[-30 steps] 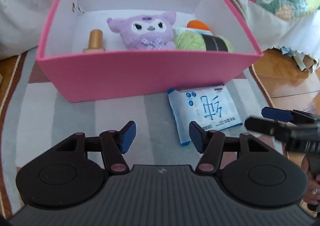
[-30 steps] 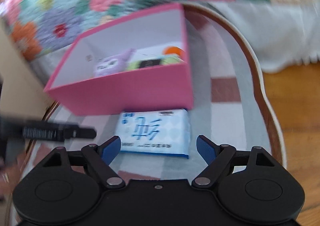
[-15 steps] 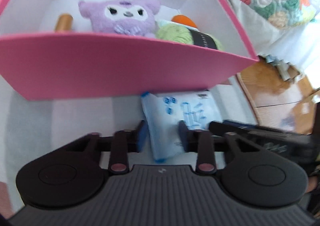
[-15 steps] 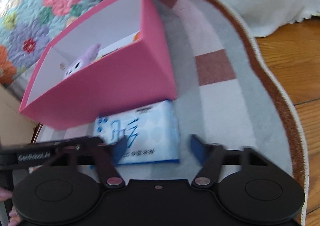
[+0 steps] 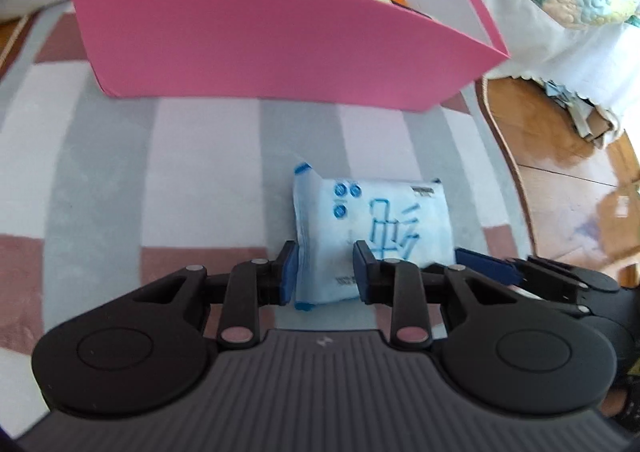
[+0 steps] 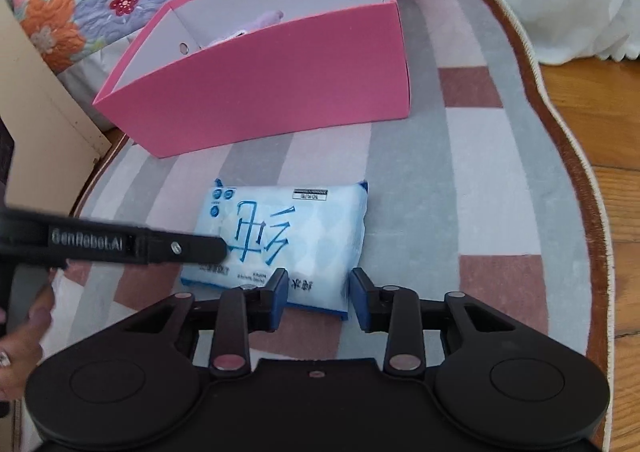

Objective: Organize objects
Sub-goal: 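Close both grippers on the wet-wipes pack, then lift the wet-wipes pack and carry it over the pink box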

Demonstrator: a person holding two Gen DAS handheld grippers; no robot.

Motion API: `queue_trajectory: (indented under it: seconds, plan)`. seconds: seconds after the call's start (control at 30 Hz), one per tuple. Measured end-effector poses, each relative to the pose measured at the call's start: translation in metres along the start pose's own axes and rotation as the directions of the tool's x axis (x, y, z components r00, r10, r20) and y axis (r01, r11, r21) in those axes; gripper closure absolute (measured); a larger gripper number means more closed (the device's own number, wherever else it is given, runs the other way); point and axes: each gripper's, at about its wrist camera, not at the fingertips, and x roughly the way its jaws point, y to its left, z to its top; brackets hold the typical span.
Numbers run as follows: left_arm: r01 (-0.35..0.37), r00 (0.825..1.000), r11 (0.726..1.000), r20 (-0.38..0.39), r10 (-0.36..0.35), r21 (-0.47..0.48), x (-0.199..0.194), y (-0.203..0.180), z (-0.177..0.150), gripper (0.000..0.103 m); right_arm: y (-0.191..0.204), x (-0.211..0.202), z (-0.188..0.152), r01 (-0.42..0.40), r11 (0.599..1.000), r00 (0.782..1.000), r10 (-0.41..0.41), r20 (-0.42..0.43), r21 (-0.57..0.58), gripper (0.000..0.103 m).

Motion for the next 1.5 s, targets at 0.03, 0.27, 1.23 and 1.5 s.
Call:
queue_trajectory:
  seconds: [0.03,0.27,1.23,1.5]
  plan:
    - [-0.007,1.000,1.000,0.011,0.007,0.004,0.001,0.000,0.000,0.074,-0.003,0.000,0.000,-0.008,1.000,1.000,0.008,0.003,0.026,0.062]
    - [0.042,0.999,0.999,0.000,-0.042,-0.018,0.000,-0.001,0.001,0.083,0.003,0.002,0.002,-0.016,0.998,1.000,0.015,0.010,0.055,0.064]
    - [0.052,0.997,0.994,0.060,-0.058,0.099,-0.200,-0.067,-0.009,0.082,0.082,-0.176,0.019,-0.101,0.992,0.988,0.110,0.109,-0.077,0.057]
    - [0.048,0.995,0.991,0.081,-0.059,0.122,-0.214,-0.077,-0.005,0.082,0.090,-0.193,0.025,-0.082,0.992,0.985,0.096,0.146,-0.096,0.057]
